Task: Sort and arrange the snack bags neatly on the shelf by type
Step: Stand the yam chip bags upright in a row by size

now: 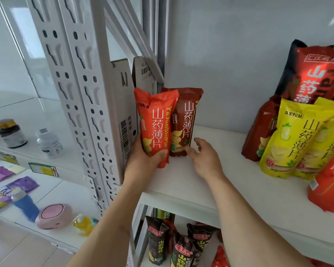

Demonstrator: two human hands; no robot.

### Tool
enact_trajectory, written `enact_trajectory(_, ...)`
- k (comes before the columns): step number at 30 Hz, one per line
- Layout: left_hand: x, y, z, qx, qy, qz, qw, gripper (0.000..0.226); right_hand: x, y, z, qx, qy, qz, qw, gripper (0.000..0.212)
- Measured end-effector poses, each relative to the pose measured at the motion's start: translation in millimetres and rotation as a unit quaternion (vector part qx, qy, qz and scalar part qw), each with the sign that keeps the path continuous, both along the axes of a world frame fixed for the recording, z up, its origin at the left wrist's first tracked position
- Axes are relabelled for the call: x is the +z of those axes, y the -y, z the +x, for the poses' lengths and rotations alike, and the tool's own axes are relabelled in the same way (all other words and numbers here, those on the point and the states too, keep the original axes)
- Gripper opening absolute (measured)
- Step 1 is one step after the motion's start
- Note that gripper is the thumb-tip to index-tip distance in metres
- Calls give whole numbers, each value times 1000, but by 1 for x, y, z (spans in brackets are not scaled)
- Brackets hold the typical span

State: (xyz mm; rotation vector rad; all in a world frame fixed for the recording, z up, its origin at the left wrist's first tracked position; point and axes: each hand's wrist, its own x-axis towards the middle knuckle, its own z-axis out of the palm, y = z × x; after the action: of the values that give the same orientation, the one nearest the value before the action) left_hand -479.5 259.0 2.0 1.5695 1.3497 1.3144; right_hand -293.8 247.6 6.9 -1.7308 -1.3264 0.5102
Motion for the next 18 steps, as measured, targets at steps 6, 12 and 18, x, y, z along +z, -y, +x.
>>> enact_trajectory(6,-19,43,15,179,-289,95,936,73,5,43,16,1,277,-44,960,40)
enact_trajectory(12,-20,70,66,115,-347,298,882,31,8,96,49,6,373,-31,927,36)
enact_trajectory(18,-3,88,151,3,-375,354,857,24,23,153,108,-44,363,4,931,34)
